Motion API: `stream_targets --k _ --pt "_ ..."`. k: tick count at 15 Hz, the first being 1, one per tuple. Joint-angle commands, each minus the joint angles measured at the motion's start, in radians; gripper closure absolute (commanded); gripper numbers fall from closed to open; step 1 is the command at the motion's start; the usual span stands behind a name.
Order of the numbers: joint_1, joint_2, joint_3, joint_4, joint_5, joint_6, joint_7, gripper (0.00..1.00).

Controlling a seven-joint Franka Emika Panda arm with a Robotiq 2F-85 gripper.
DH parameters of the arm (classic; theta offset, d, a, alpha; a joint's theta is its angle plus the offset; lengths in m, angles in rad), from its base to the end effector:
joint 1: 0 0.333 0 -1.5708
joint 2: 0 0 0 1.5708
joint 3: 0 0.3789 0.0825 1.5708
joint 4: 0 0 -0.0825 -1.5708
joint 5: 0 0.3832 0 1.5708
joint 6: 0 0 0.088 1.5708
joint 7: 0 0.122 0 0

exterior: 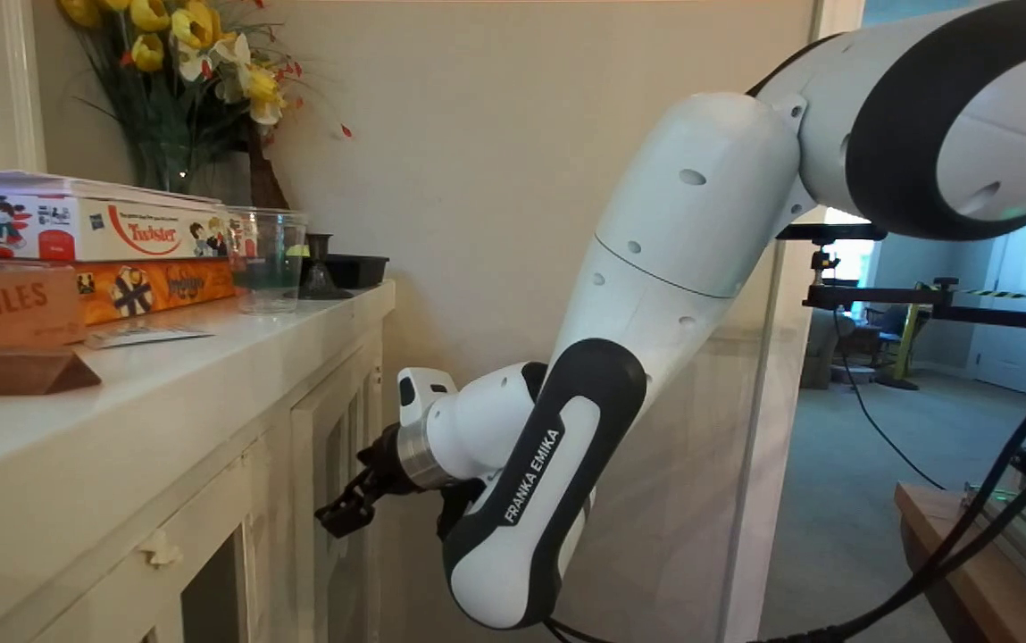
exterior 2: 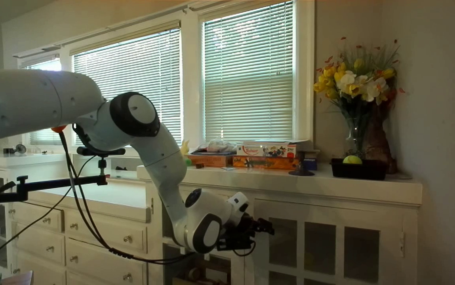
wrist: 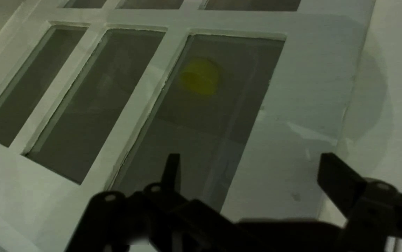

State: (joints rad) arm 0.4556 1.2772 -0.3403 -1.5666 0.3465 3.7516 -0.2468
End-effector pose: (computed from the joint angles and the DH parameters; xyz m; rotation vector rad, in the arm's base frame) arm 0.7304 0.1160 0.0570 2.4688 0.4708 1.3540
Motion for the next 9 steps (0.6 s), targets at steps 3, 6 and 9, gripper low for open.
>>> stream_targets --k 3,6,9 --pt "0.054 0.072 -0.066 0.086 0.121 -0.041 -0.017 0.0" --pt "0.097 0.091 -0.103 0.082 0.262 -0.074 -0.008 0.0" --pt "0.134 0.108 -0.125 0.063 0.39 -0.094 0.001 0.0"
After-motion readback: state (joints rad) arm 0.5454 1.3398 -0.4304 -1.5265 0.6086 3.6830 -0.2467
